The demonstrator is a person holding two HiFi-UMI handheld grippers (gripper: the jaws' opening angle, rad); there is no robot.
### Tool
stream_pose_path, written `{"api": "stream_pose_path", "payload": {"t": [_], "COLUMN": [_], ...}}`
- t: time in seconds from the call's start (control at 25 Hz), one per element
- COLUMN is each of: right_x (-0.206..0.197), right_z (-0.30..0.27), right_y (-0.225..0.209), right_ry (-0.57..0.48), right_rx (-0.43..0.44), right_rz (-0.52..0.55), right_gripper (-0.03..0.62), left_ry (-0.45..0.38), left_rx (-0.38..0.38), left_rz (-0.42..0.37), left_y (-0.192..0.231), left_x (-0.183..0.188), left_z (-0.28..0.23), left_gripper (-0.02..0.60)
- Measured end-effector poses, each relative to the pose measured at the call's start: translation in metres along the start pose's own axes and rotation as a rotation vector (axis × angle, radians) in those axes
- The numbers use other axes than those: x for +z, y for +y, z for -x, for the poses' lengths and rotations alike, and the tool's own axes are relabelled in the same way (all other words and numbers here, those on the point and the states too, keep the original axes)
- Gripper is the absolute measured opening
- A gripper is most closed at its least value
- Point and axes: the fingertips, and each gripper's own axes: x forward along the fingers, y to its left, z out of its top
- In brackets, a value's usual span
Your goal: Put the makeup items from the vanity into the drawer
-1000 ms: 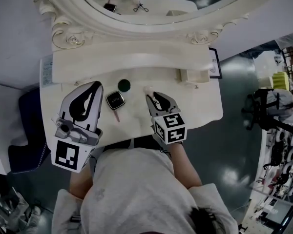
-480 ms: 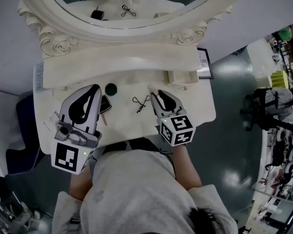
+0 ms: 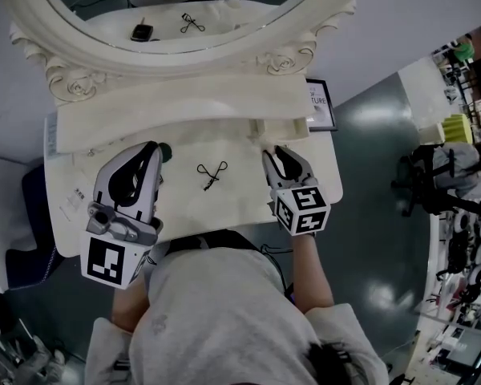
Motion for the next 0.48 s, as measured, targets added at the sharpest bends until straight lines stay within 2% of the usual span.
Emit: {"api": "stream_pose_path", "payload": {"t": [0.28, 0.48], "right_x": [-0.007, -0.011], "right_z": [-0.003, -0.012], "right_y": [-0.038, -0.053], "right_ry": [0.080, 0.174], "right_rx": [-0.005, 0.048], "right_rz": [0.174, 0.335], "right_gripper": [0.110, 0.112], "left_ry": [0.018, 0.031], "left_rx": [0.027, 0.066], "left_rz": [-0.023, -0.040], "left_y": [-0.011, -0.015], "left_x": [0.002, 0.003], "left_z": [-0.009, -0.010], "left_gripper": [0.015, 0.015]}}
